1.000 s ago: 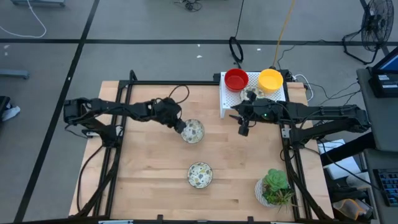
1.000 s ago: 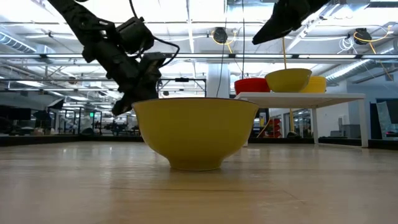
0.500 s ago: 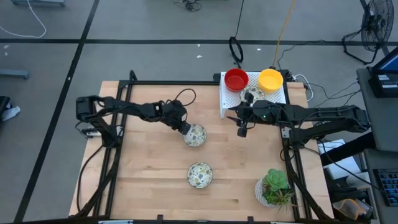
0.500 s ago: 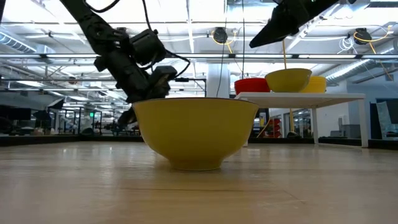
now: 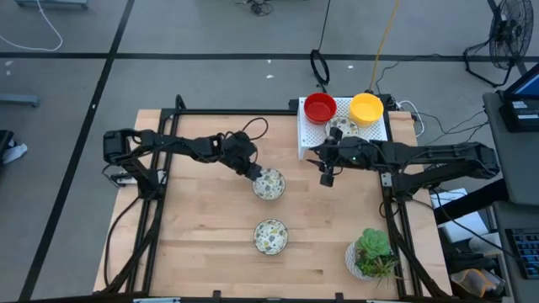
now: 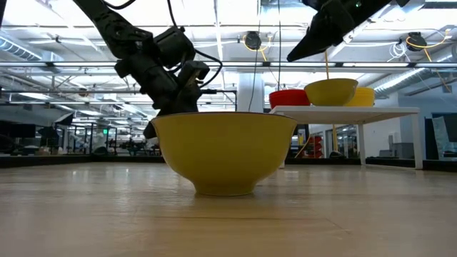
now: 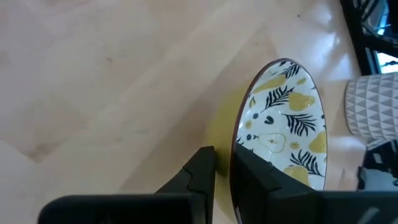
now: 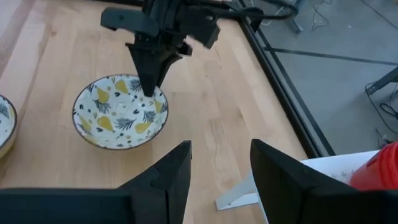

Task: Pick & Place Mini bowls
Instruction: Stack the white patterned bowl on top of the white patterned bowl on the shelf

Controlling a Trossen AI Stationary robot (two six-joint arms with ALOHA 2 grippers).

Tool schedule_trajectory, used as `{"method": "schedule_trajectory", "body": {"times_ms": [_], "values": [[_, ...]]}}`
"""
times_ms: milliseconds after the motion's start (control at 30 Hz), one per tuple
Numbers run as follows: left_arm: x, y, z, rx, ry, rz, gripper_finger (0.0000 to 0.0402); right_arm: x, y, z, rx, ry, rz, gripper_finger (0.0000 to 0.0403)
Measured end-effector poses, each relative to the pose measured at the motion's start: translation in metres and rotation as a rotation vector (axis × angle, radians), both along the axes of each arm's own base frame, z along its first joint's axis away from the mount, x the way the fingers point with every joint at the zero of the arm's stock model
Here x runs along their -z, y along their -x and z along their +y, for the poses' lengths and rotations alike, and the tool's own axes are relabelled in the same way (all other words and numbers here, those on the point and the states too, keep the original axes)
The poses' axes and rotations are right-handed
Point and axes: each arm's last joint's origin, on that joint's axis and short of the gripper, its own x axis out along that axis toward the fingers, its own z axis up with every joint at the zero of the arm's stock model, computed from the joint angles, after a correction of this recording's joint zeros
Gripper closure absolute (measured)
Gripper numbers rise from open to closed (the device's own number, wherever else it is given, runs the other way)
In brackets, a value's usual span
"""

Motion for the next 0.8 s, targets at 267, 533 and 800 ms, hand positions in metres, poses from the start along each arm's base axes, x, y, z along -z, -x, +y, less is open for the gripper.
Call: {"method": "schedule_trajectory", "body": {"times_ms": [267,533,800], "values": [[0.004,0.004,0.002,-0.017,-0.104,0.067,0.0354,0.008,-0.009,-0.001,0.000,-0.003,0.032,0.0248],[0.004,0.004,0.004,-0.021,-0.181,0.074,0.0355,0.013,-0.013,-0.001,0.003,-0.010,0.045,0.0248],[0.004,0.004,0.004,0.031,-0.233,0.070,0.0355,0.013,-0.013,-0.001,0.003,-0.010,0.042,0.0248]]}}
